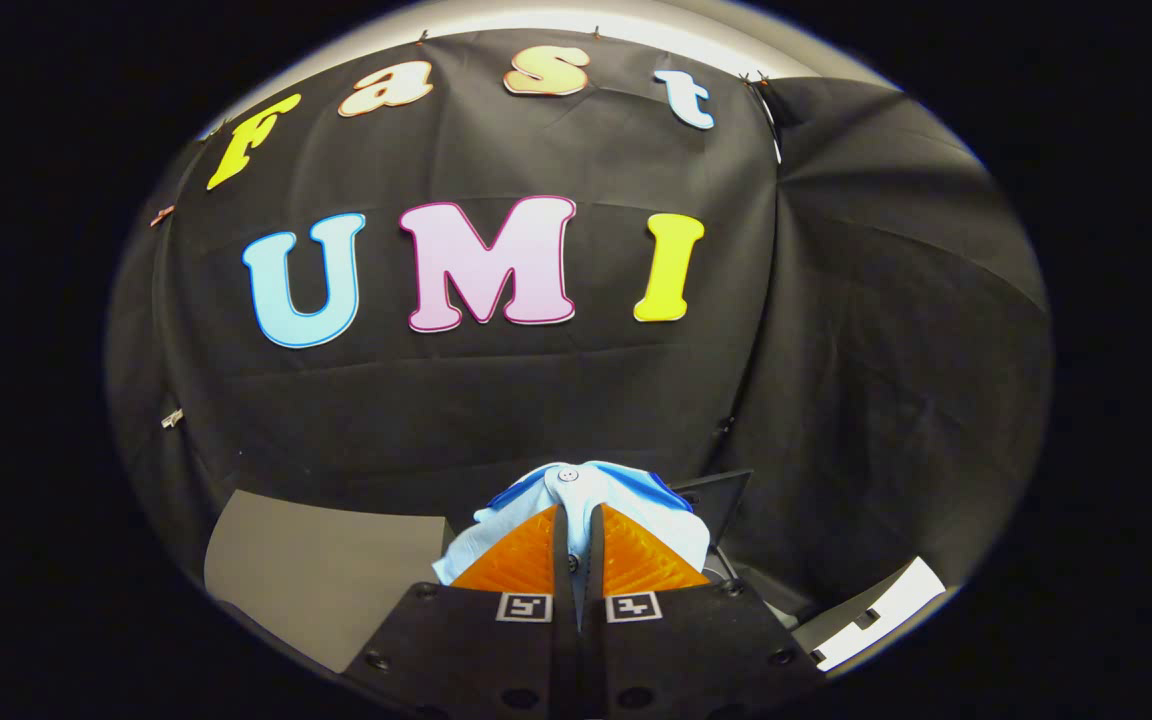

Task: Put the clothes into the washing machine and then close the washing machine lid.

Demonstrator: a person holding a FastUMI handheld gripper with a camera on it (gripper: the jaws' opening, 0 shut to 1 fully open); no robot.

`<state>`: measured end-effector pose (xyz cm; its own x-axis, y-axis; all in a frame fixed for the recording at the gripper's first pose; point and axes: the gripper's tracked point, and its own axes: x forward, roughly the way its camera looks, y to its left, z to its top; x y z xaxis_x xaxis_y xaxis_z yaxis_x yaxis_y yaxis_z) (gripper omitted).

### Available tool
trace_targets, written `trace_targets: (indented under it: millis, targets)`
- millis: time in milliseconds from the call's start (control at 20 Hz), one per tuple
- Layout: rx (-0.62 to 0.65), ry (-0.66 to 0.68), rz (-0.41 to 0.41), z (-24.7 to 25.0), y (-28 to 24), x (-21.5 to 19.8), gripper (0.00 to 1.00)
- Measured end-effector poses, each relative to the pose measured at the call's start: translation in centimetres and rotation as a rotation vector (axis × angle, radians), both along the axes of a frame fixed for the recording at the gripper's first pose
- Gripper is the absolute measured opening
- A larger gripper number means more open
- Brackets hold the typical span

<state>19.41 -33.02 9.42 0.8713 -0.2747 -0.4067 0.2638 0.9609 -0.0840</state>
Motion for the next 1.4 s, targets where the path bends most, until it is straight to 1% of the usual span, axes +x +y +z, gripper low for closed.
trace_targets:
  millis: [150, 250, 500, 950, 1150, 1400]
  targets:
    - [-0.008, 0.034, -0.023, -2.3, -2.6, -0.5, 0.05]
    - [-0.037, 0.07, -0.037, -4.3, -4.4, -0.9, 0.05]
    - [-0.049, 0.149, -0.036, -10.8, -7.1, -1.4, 0.05]
    - [-0.04, 0.298, -0.029, -22.7, -10.4, -1.0, 0.05]
    - [-0.055, 0.384, -0.025, -27.8, -12.0, -0.9, 0.05]
    - [-0.016, 0.473, -0.006, -33.9, -12.9, -0.8, 0.05]
